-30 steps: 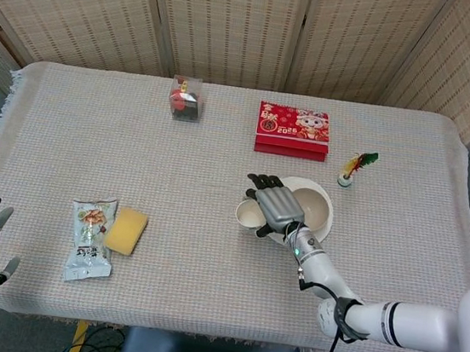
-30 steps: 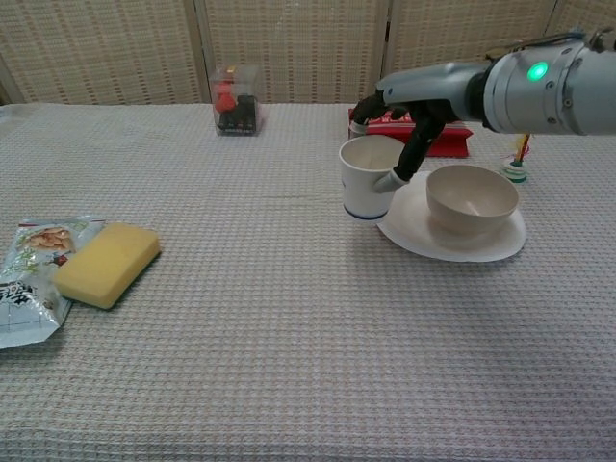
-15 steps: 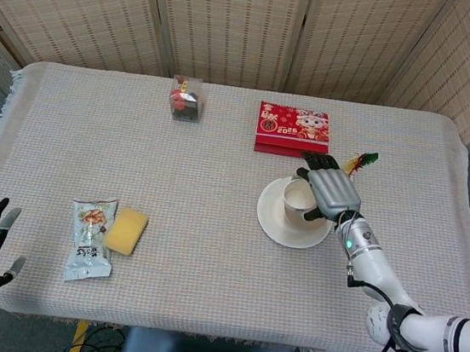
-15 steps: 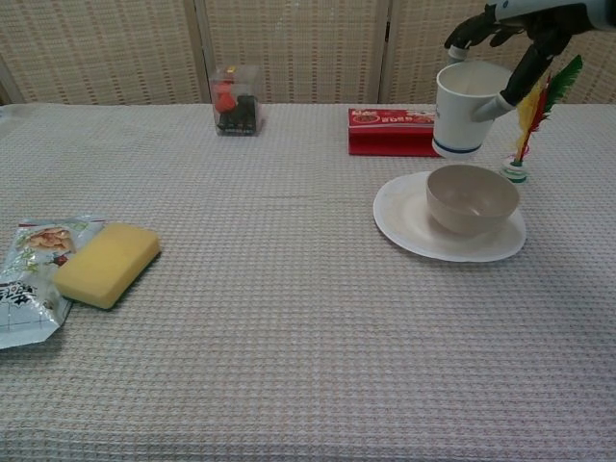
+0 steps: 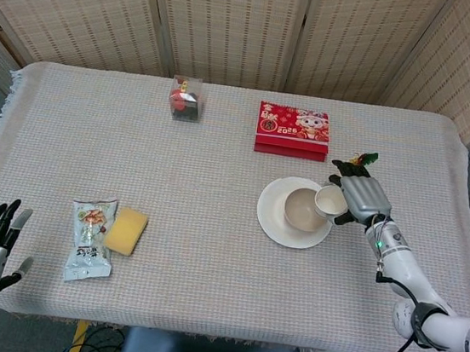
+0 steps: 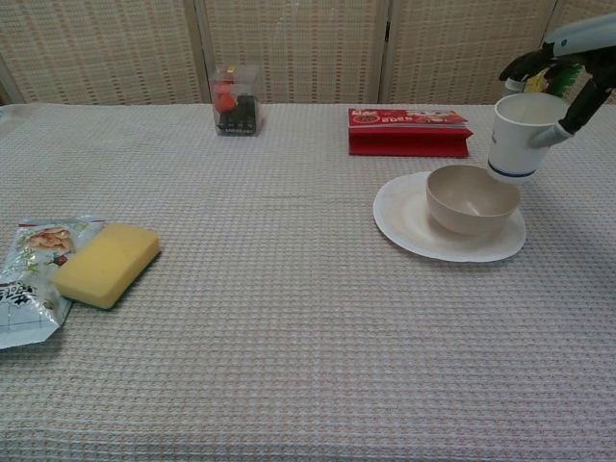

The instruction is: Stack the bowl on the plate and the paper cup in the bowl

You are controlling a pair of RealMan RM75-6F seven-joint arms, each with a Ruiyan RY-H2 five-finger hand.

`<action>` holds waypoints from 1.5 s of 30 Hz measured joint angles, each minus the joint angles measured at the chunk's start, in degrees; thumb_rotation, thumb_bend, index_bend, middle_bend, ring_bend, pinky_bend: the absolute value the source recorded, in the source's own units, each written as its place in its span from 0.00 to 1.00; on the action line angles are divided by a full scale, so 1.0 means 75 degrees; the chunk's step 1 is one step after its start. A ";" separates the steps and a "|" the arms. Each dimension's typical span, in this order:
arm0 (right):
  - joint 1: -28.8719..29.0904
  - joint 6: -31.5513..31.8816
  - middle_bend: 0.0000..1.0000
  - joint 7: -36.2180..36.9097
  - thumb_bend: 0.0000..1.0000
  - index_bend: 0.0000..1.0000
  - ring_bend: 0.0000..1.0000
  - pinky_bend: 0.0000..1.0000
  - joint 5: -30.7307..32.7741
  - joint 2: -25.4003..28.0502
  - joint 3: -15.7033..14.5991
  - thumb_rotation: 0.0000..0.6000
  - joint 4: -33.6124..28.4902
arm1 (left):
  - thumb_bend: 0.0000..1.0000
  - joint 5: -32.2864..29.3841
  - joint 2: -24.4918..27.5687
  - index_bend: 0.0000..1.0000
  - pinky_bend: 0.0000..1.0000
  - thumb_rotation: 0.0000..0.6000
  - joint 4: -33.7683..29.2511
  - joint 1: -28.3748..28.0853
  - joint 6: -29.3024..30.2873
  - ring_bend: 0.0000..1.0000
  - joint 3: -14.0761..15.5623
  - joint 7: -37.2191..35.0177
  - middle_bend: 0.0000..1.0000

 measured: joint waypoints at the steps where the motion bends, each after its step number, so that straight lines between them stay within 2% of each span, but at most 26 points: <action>1: -0.0020 -0.0043 0.03 0.0062 0.26 0.38 0.00 0.00 -0.0049 -0.0068 0.0014 1.00 0.0076 | 0.31 -0.0005 0.0006 0.00 0.26 1.00 0.0000 0.0002 0.0009 0.00 -0.0002 -0.0009 0.00; 15: -0.0108 -0.0401 0.03 0.0296 0.26 0.38 0.00 0.00 -0.0387 -0.0868 0.0101 1.00 0.0813 | 0.31 0.0029 0.0077 0.00 0.26 1.00 -0.0012 0.0046 0.0124 0.00 0.0017 -0.0120 0.00; 39: -0.0030 -0.0581 0.03 0.0207 0.26 0.38 0.00 0.00 -0.0351 -0.1891 0.0201 1.00 0.1937 | 0.31 0.0018 0.0118 0.00 0.26 1.00 -0.0019 0.0055 0.0135 0.00 0.0035 -0.0184 0.00; 42: -0.0013 -0.0664 0.02 0.0149 0.24 0.31 0.00 0.00 -0.0292 -0.1936 0.0169 1.00 0.2015 | 0.31 0.0011 0.0125 0.00 0.26 1.00 -0.0022 0.0059 0.0147 0.00 0.0028 -0.0194 0.00; 45: 0.0014 -0.0792 0.00 0.0131 0.20 0.16 0.00 0.00 -0.0200 -0.1904 0.0150 1.00 0.2005 | 0.31 0.0009 0.0132 0.00 0.26 1.00 -0.0024 0.0064 0.0163 0.00 0.0023 -0.0208 0.00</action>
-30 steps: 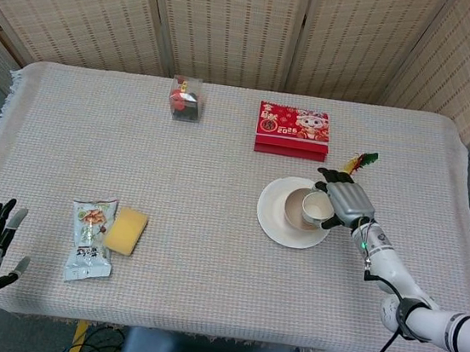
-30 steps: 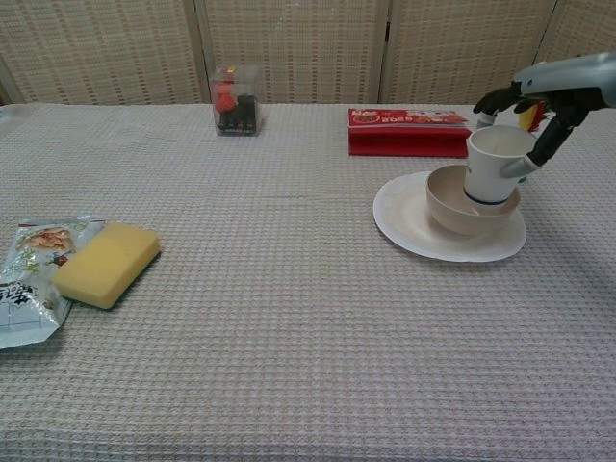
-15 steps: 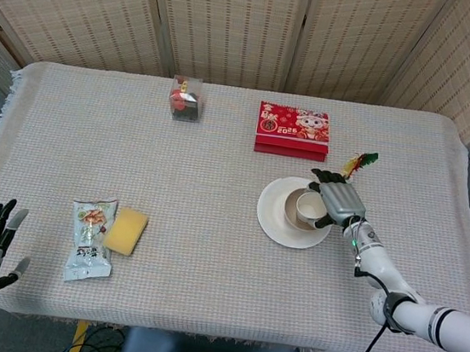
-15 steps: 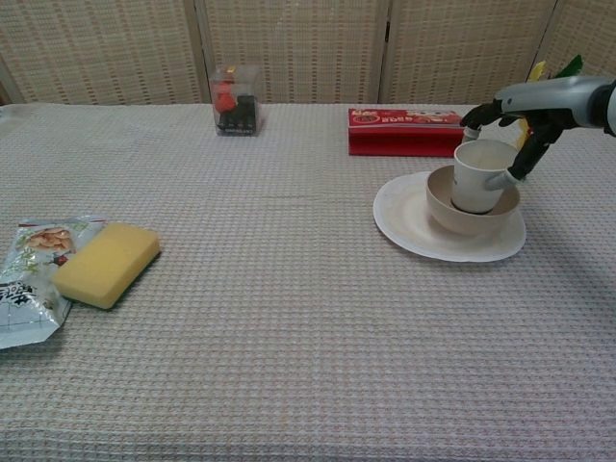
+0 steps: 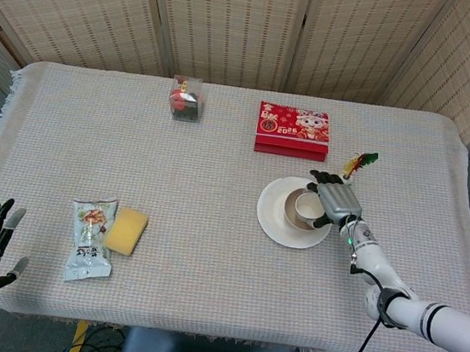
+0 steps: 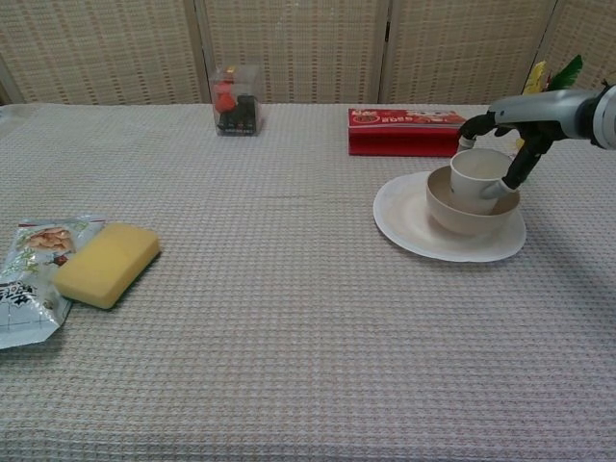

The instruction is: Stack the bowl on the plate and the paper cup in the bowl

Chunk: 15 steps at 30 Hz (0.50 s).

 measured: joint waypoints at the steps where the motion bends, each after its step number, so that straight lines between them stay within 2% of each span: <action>1: 0.0012 -0.0059 0.00 -0.0001 0.19 0.09 0.00 0.00 0.0034 0.0030 -0.0005 1.00 -0.0016 | 0.31 0.0001 0.0002 0.00 0.26 1.00 0.0001 0.0002 0.0008 0.00 -0.0001 -0.0006 0.00; 2: 0.0026 -0.0125 0.00 -0.0001 0.17 0.04 0.00 0.00 0.0070 0.0068 -0.0010 1.00 -0.0037 | 0.31 0.0002 0.0001 0.00 0.26 1.00 0.0003 0.0004 0.0012 0.00 -0.0002 -0.0006 0.00; 4: 0.0062 -0.0276 0.00 0.0010 0.16 0.00 0.00 0.00 0.0138 0.0177 -0.0019 1.00 -0.0103 | 0.31 -0.0001 -0.0001 0.00 0.26 1.00 0.0003 0.0004 0.0008 0.00 -0.0003 -0.0001 0.00; 11: 0.0118 -0.0563 0.00 0.0187 0.14 0.00 0.00 0.00 0.0184 0.0749 0.0022 1.00 -0.0638 | 0.31 -0.0013 0.0005 0.00 0.26 1.00 -0.0010 0.0019 0.0037 0.00 -0.0010 -0.0004 0.00; 15: 0.0014 -0.0468 0.00 0.0341 0.13 0.00 0.00 0.00 -0.0049 0.1442 0.0134 1.00 -0.1459 | 0.31 -0.0035 0.0019 0.00 0.26 1.00 -0.0016 0.0033 0.0078 0.00 -0.0035 -0.0022 0.00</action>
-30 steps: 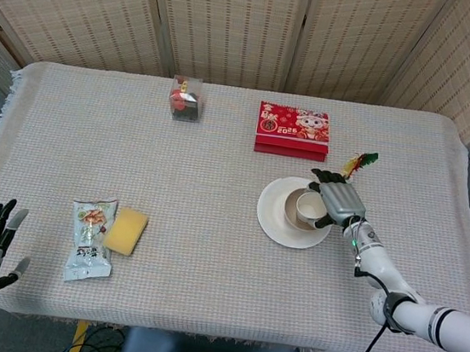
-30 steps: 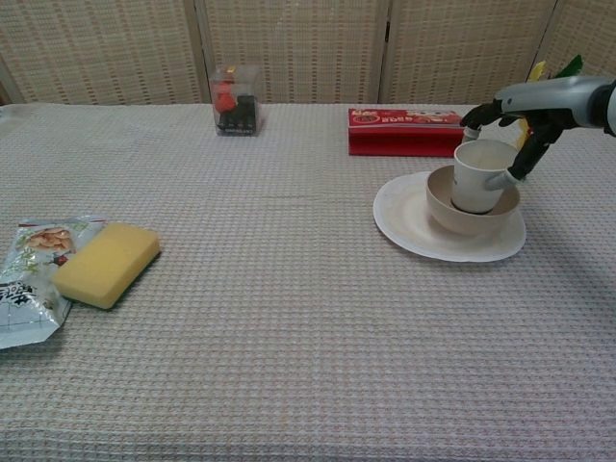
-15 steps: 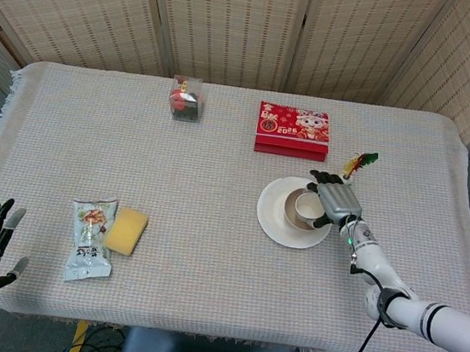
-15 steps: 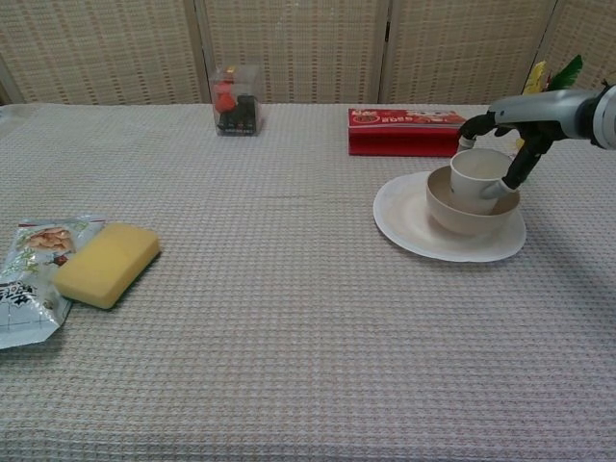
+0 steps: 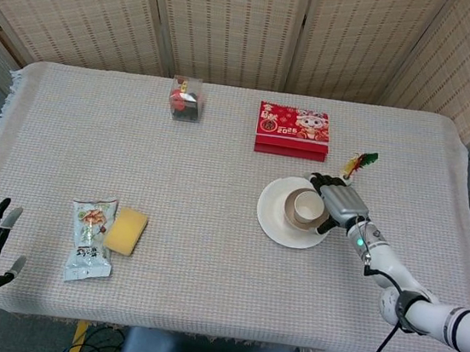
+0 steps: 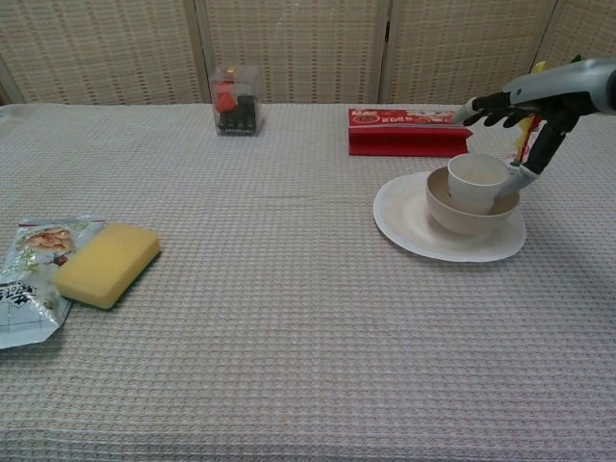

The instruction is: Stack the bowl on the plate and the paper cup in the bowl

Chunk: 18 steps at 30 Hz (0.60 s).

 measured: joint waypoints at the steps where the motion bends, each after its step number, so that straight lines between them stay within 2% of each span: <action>1: -0.0058 0.0060 0.00 0.0059 0.12 0.00 0.00 0.00 -0.0109 0.0192 0.0039 1.00 -0.0242 | 0.31 0.0004 0.0000 0.00 0.26 1.00 -0.0006 0.0004 0.0008 0.00 0.0000 0.0004 0.00; 5: -0.0549 0.0551 0.00 0.0469 0.11 0.00 0.00 0.00 -0.0984 0.1018 0.0197 1.00 -0.1372 | 0.31 0.0070 -0.0002 0.00 0.26 1.00 -0.0029 0.0013 0.0023 0.00 0.0031 0.0041 0.00; 9: -0.1459 0.1601 0.00 0.1024 0.11 0.00 0.00 0.00 -0.2584 0.1527 0.0178 1.00 -0.1944 | 0.31 0.0089 -0.0011 0.00 0.26 1.00 -0.0063 0.0011 -0.0005 0.00 0.0054 0.0128 0.00; 14: -0.2777 0.3373 0.00 0.1621 0.11 0.00 0.00 0.00 -0.4506 0.1612 -0.0138 1.00 -0.1883 | 0.31 0.0135 -0.0063 0.00 0.26 1.00 -0.0047 -0.0031 -0.0035 0.00 0.0040 0.0182 0.00; 18: -0.3857 0.4760 0.00 0.2029 0.11 0.00 0.00 0.00 -0.5377 0.1206 -0.0500 1.00 -0.1141 | 0.31 0.0092 -0.0084 0.00 0.26 1.00 -0.0016 -0.0071 -0.0124 0.00 0.0027 0.0186 0.00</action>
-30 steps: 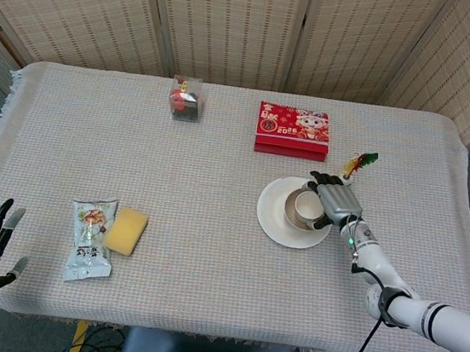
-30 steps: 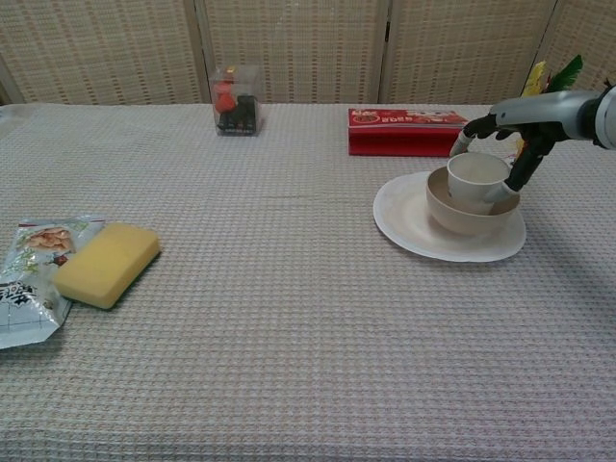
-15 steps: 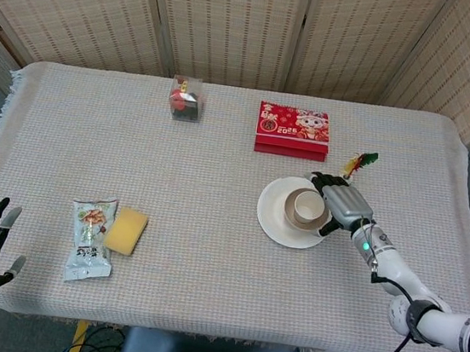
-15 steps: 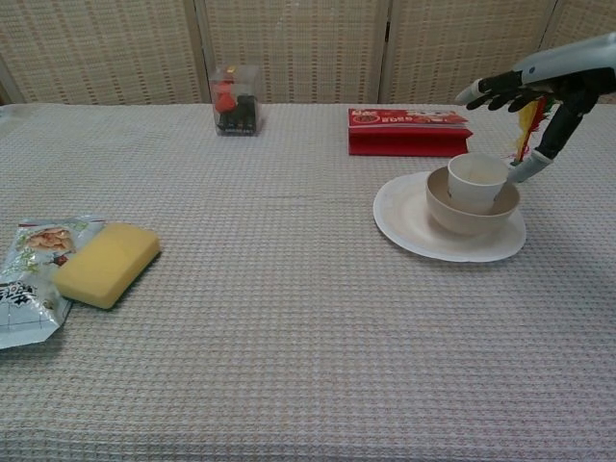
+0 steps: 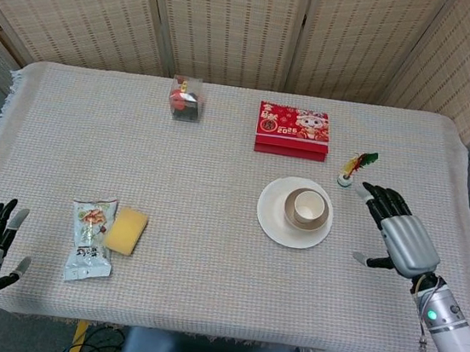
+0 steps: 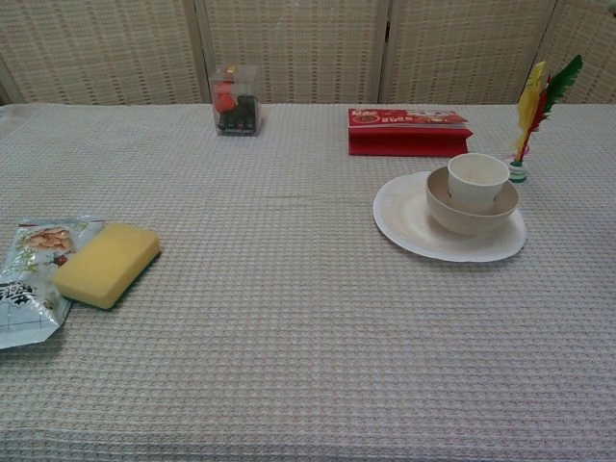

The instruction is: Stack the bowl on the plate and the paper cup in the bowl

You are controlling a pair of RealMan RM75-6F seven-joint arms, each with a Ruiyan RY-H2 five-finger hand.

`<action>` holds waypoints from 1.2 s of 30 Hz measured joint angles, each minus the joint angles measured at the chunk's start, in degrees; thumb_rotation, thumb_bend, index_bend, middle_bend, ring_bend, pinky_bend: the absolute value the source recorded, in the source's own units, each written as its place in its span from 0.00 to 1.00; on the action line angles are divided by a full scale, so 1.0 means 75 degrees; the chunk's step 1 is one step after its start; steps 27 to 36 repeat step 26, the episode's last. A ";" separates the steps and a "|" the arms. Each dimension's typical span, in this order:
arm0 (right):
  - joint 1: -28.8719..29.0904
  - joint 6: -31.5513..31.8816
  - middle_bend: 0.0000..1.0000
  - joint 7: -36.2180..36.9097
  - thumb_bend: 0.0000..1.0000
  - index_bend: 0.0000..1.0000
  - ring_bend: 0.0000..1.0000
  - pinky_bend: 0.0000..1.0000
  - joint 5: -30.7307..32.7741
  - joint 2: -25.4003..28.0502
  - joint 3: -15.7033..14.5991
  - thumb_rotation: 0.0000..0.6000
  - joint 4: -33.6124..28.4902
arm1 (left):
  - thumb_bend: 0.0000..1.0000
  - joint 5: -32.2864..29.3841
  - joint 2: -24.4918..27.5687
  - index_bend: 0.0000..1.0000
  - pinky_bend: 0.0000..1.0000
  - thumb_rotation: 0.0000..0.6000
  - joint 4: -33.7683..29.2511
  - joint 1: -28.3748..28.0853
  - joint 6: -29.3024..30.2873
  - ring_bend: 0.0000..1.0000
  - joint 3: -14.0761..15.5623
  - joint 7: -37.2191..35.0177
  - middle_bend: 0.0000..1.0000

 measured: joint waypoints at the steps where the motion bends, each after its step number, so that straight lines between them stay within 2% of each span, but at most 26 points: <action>1: -0.0157 0.0212 0.00 0.0074 0.11 0.00 0.00 0.00 -0.0115 -0.0126 -0.0070 1.00 0.0219 | 0.31 -0.0021 -0.0008 0.00 0.26 1.00 0.0013 -0.0012 -0.0019 0.00 -0.0010 0.0005 0.00; 7: -0.0953 0.0838 0.00 0.0847 0.11 0.00 0.00 0.00 -0.0603 -0.0840 -0.0535 1.00 0.1507 | 0.31 -0.0034 -0.0003 0.00 0.26 1.00 0.0033 -0.0010 0.0002 0.00 -0.0019 -0.0026 0.00; 12: -0.1340 0.1091 0.00 0.0766 0.11 0.00 0.00 0.00 -0.0662 -0.1239 -0.0683 1.00 0.2187 | 0.31 -0.0009 -0.0029 0.00 0.26 1.00 0.0048 -0.0030 -0.0036 0.00 -0.0002 0.0016 0.00; 20: -0.1393 0.0586 0.00 0.0069 0.12 0.00 0.00 0.00 -0.0188 -0.1311 -0.0656 1.00 0.2212 | 0.31 0.0133 -0.0096 0.00 0.26 1.00 0.0113 -0.0075 -0.0066 0.00 0.0051 0.0084 0.00; 26: -0.1319 0.0309 0.00 0.0175 0.12 0.00 0.00 0.00 -0.0221 -0.1348 -0.0598 1.00 0.2168 | 0.31 -0.0008 -0.0116 0.00 0.26 1.00 0.0192 -0.0077 -0.0161 0.00 0.0057 0.0088 0.00; 36: -0.1319 0.0309 0.00 0.0175 0.12 0.00 0.00 0.00 -0.0221 -0.1348 -0.0598 1.00 0.2168 | 0.31 -0.0008 -0.0116 0.00 0.26 1.00 0.0192 -0.0077 -0.0161 0.00 0.0057 0.0088 0.00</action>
